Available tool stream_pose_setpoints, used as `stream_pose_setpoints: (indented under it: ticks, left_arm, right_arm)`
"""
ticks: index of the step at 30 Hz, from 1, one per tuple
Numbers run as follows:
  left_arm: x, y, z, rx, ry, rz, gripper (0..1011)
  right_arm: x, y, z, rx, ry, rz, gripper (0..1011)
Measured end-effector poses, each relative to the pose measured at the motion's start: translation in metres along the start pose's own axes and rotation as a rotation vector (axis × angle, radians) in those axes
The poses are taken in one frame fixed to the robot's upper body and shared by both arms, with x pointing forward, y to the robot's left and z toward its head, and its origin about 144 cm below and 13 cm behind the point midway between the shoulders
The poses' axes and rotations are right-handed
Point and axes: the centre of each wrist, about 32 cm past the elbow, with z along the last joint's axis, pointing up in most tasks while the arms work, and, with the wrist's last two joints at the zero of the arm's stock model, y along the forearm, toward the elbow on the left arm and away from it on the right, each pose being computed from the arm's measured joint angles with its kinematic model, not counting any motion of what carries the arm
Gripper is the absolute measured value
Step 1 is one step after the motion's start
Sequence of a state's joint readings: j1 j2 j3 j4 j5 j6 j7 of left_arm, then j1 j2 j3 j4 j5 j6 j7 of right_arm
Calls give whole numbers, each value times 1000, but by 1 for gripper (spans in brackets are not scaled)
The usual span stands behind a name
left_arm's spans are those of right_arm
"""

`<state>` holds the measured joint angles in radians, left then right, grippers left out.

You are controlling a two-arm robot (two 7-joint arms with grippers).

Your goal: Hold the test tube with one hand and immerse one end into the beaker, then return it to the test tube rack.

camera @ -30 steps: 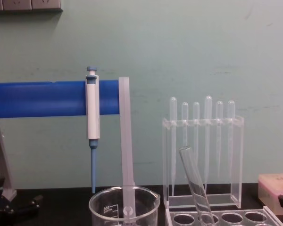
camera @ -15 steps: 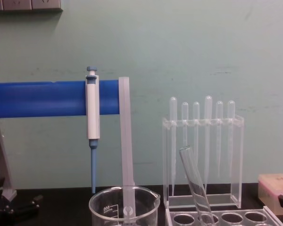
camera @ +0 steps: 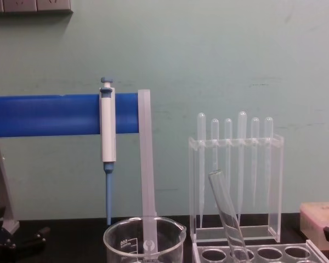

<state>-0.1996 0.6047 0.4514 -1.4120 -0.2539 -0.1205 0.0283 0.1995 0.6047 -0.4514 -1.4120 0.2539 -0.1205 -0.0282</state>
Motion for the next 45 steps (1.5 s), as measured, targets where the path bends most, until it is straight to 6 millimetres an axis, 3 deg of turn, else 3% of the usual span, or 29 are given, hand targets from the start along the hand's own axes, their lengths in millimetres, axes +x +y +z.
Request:
stream_pose_setpoints:
  ticks: [14,21,27,29,36,45]
  left_arm:
    - [0,0,0,0,0,0,1000]
    - [0,0,0,0,0,0,1000]
    - [0,0,0,0,0,0,1000]
    - [0,0,0,0,0,0,1000]
    - [0,0,0,0,0,0,1000]
    - [0,0,0,0,0,0,1000]
  right_arm:
    - [-1,-1,-1,43,15,6,1003]
    - [-1,-16,10,104,8,17,1003]
    - [1,-42,23,140,30,60,1003]
    - [3,-56,26,150,69,107,1003]
    - [8,-73,39,140,157,307,1003]
    - [15,-62,59,53,160,476,1003]
